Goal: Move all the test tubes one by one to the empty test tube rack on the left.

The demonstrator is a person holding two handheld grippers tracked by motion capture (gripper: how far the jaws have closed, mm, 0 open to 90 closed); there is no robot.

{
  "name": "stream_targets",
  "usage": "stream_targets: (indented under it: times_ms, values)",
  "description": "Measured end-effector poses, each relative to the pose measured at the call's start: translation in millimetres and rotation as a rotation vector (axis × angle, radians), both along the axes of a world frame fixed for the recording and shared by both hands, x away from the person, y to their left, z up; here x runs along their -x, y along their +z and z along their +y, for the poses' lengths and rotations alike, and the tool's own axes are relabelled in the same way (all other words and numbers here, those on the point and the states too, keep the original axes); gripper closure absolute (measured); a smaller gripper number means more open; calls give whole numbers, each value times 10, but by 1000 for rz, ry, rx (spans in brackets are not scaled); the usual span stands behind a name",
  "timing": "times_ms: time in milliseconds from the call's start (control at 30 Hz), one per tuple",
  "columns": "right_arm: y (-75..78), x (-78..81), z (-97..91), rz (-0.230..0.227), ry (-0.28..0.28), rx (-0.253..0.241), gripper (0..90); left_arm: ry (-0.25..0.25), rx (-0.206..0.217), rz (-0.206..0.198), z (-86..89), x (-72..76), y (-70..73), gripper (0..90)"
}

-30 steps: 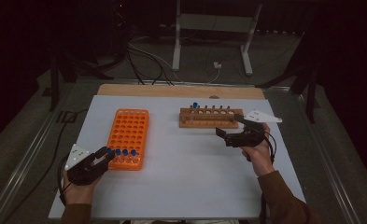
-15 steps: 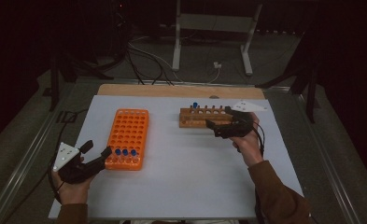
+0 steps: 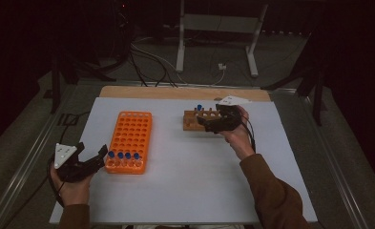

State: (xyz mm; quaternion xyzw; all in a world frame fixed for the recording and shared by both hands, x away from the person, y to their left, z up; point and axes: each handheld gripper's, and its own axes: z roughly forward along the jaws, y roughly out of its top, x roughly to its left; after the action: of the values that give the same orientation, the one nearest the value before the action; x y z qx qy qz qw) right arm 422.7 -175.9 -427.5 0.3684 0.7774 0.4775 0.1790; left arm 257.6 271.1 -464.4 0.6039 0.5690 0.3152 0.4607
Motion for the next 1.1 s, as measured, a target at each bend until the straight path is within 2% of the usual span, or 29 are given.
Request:
stream_targets:
  times_ms: [200, 300, 400, 500, 733, 867, 1033, 1100]
  values:
    - [-199, -174, 54, 43, -29, 4, 123, 14, 5, 16, 15, -17, -35, 61]
    - [-268, -255, 91, 41, -42, 15, 192, 15, 9, 22, 18, -21, -51, 38]
    - [-291, -292, 141, 33, -32, 4, 356, 15, 13, 29, 18, -29, -61, 25]
    - [-306, -313, 213, 14, -35, 21, 507, 17, 12, 30, 17, -26, -65, 24]
    - [-385, -338, 290, -6, -75, 39, 717, 25, 24, 15, 35, -6, -44, 23]
    - [-401, -325, 292, -17, -88, 32, 756, 20, 40, 7, 40, 2, -19, 23]
    - [-378, -296, 342, -45, -83, 69, 768, 2, 42, -16, 11, 32, 70, 20]
    - [-356, -286, 335, -47, -80, 61, 768, -6, 42, -28, 1, 48, 114, 20]
